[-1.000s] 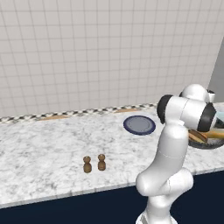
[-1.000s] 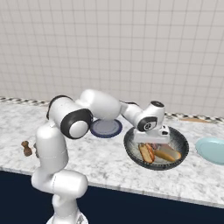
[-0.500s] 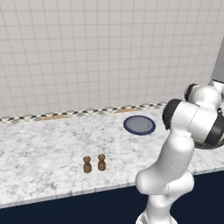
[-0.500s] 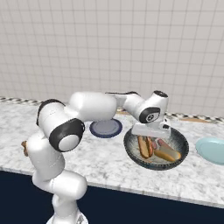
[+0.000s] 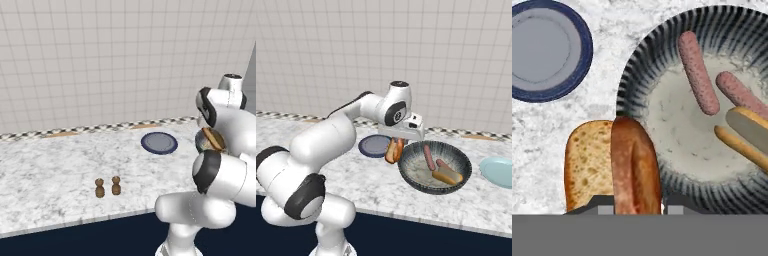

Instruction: Place one bun and one sausage from the bowl on each plate.

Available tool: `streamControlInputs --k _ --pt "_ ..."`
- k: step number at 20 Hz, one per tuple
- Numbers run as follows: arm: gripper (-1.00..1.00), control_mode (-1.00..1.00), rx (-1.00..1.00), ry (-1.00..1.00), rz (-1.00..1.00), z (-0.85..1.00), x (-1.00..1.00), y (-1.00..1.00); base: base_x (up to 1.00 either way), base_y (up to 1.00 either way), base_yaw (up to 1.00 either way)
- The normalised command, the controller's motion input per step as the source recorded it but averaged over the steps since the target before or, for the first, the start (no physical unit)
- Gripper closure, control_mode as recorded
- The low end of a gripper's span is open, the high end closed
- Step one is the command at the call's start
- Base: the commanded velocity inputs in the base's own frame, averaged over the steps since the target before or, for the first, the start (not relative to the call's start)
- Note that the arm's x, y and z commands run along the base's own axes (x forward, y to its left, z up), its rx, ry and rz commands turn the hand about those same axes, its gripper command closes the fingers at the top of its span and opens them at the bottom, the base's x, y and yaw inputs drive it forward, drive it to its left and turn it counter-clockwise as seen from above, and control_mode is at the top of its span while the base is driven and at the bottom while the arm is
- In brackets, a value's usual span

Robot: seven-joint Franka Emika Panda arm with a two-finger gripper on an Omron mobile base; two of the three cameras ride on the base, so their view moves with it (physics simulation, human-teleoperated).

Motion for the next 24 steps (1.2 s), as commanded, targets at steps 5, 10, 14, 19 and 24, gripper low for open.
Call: streamControlInputs --k 5,10,14,19,24 --pt "1.0 -1.0 -0.07 0.14 -0.16 0.49 0.63 0.94 0.0 0.0 0.0" --pt "1.0 -1.0 -0.03 0.23 -0.29 -0.01 0.87 0.57 0.0 0.0 0.0" --pt "1.0 -1.0 0.0 0.18 -0.09 -0.17 0.94 0.06 0.0 0.0 0.0" --pt "1.0 -1.0 0.0 0.22 0.2 -0.57 1.0 -0.02 0.0 0.0 0.0" --pt "1.0 -1.0 0.13 0.03 0.11 -0.87 0.91 -0.02 0.0 0.0 0.0"
